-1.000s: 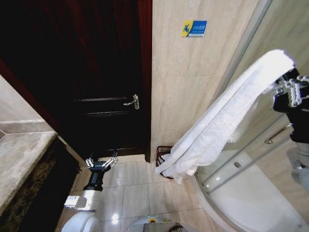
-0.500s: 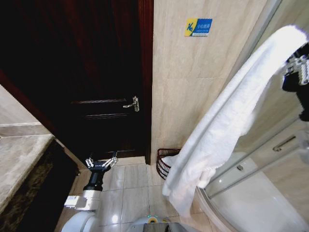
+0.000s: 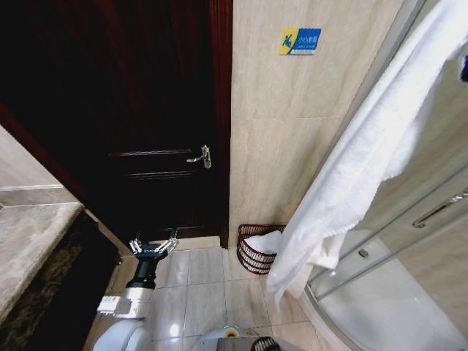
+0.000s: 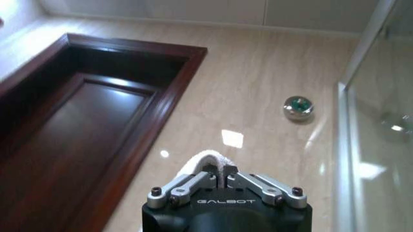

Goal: Discard the used towel into the hamper.

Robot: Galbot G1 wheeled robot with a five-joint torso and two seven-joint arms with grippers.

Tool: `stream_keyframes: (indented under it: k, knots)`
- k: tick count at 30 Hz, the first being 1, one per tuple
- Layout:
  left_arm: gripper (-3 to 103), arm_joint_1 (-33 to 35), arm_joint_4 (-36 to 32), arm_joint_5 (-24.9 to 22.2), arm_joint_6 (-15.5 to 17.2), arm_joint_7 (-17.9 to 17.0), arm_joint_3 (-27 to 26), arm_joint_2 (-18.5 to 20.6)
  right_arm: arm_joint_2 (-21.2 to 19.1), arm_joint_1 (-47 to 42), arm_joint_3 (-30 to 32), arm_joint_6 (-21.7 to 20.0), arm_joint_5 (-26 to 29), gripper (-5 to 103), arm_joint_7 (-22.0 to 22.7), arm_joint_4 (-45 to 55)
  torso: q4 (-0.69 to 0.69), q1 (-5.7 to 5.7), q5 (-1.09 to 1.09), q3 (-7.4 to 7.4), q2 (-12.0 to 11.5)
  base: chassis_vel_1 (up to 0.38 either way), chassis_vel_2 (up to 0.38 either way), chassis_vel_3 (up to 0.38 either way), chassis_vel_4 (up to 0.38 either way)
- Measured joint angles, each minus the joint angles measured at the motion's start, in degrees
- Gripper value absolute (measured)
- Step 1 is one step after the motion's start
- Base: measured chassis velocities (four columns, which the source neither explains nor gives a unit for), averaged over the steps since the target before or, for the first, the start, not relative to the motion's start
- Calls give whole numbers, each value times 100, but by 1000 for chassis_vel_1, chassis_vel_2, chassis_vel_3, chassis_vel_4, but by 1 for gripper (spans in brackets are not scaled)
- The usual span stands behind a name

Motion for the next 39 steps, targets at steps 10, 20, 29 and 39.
stream_keyframes:
  k: [10,20,29,39]
  knots:
    - [100,0,0,0,0,0,0,0,412,-216,63,-223,79,4,244,633,0,-2,0,-1,0,0,0,0,0]
    - [100,0,0,0,0,0,0,0,694,-461,130,-268,-66,4,215,731,-1,-1,1,-1,-1,9,10,-13,-13]
    - [100,0,0,0,0,0,0,0,750,-543,180,-228,-75,4,185,727,0,-1,0,-1,-2,133,125,-133,-142]
    - [100,0,0,0,0,0,-2,2,891,-518,133,-293,-126,4,418,797,1,-2,-3,-1,-1,199,199,-192,-178]
